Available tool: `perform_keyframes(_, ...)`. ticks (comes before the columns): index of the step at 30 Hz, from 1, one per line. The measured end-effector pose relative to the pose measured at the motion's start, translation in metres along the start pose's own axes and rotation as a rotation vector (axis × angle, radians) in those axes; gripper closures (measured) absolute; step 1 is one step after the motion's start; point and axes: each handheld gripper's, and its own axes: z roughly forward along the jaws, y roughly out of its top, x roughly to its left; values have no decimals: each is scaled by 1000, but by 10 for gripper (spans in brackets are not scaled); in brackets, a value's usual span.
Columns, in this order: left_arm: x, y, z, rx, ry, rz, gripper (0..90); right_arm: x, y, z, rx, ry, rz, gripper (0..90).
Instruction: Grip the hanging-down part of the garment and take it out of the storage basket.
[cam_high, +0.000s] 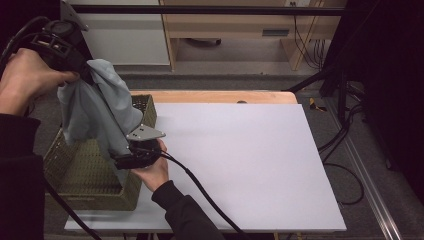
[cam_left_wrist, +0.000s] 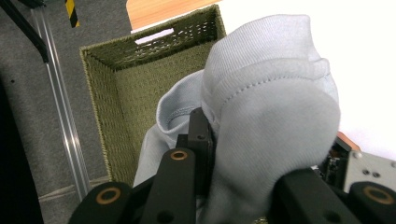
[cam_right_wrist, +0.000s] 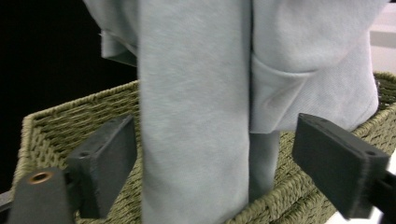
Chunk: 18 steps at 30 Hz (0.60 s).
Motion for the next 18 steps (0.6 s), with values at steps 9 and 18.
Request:
perform_keyframes(9, -3, 2, 0, 2, 0, 7, 778, -3, -3, 10, 57, -7, 32, 515)
perform_keyframes(18, -4, 2, 1, -6, -1, 5, 778, -4, 1, 3, 84, -19, 23, 855)
